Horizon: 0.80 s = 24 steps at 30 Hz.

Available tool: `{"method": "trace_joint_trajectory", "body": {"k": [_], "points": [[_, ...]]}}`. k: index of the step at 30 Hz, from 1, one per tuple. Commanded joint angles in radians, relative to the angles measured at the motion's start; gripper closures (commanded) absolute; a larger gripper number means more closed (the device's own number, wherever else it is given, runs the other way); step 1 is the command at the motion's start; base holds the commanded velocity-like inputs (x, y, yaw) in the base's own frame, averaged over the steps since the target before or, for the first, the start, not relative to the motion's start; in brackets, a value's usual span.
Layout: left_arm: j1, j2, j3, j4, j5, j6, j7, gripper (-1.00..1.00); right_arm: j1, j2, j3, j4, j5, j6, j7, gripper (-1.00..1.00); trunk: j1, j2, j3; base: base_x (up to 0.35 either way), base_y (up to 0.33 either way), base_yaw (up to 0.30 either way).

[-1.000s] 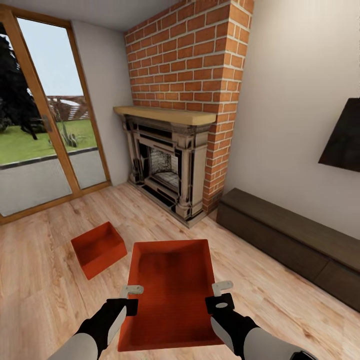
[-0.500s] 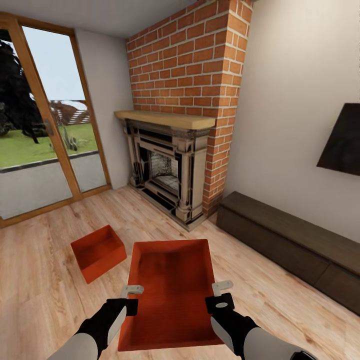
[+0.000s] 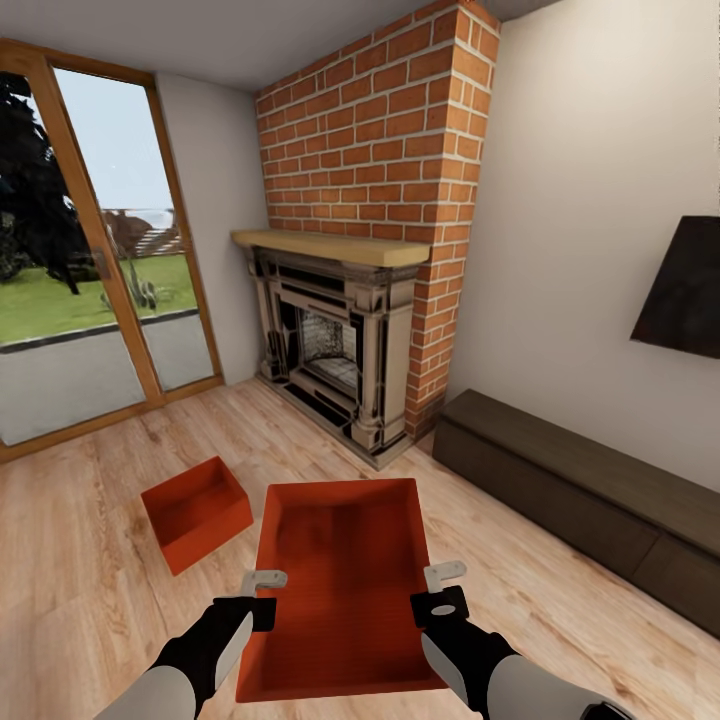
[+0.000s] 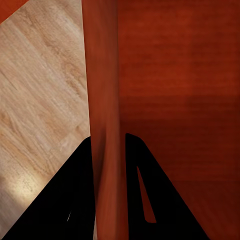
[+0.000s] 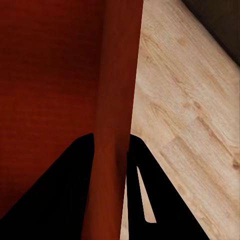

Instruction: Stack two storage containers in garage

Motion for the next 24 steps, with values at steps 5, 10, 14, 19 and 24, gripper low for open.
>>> {"method": "trace_joint_trajectory", "body": {"k": [5, 10, 14, 19, 24], "points": [[0.0, -0.003, -0.002, -0.001, 0.014, 0.005, 0.003, 1.0, -0.001, 0.005, 0.007, -0.026, 0.001, 0.007, -0.002, 1.0, 0.001, -0.002, 0.005, 0.0, 0.0, 0.0], [0.0, -0.003, -0.002, -0.001, 0.014, 0.005, 0.003, 1.0, -0.001, 0.005, 0.007, -0.026, 0.001, 0.007, -0.002, 1.0, 0.001, -0.002, 0.013, 0.0, 0.0, 0.0], [0.0, -0.003, -0.002, -0.001, 0.014, 0.005, 0.003, 1.0, -0.001, 0.005, 0.007, -0.026, 0.001, 0.007, -0.002, 1.0, 0.001, -0.002, 0.019, 0.0, 0.0, 0.0], [0.0, -0.003, -0.002, -0.001, 0.014, 0.005, 0.003, 1.0, -0.001, 0.005, 0.007, -0.026, 0.001, 0.007, -0.002, 1.0, 0.001, -0.002, 0.027, 0.0, 0.0, 0.0], [0.0, -0.003, -0.002, 0.0, 0.014, 0.005, 0.003, 1.0, -0.001, 0.005, 0.007, -0.026, 0.001, 0.007, -0.002, 1.0, 0.001, -0.002, 0.035, 0.0, 0.0, 0.0]]}}
